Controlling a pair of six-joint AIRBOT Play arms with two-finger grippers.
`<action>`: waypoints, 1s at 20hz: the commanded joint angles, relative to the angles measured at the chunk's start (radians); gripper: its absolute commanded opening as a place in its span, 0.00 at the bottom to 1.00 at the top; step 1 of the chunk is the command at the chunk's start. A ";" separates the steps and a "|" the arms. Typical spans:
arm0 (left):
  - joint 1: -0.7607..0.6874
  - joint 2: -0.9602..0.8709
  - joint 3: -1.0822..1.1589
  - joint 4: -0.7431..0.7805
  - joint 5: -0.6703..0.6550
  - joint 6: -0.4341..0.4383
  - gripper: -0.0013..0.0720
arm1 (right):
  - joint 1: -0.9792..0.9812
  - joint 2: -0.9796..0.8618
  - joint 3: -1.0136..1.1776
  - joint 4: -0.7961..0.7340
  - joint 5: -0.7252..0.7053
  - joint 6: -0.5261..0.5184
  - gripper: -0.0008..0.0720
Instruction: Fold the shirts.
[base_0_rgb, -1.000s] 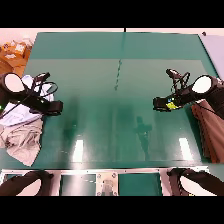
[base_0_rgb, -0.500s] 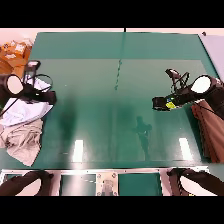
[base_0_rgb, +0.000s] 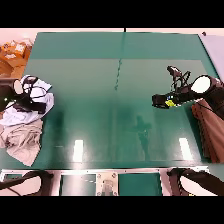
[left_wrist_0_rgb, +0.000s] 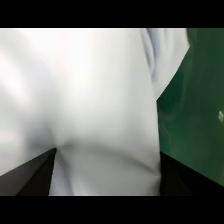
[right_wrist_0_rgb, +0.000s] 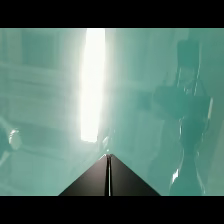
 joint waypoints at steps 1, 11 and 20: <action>0.010 -0.066 0.000 0.051 -0.005 0.047 0.96 | 0.000 -0.001 0.000 0.000 -0.018 0.000 0.04; -0.069 -0.069 0.460 0.063 -0.297 -0.014 0.04 | 0.000 -0.002 0.011 0.000 -0.016 0.001 0.03; -0.573 -0.073 0.981 -0.245 -0.436 -0.138 0.04 | -0.001 -0.001 0.193 0.000 0.022 0.032 0.03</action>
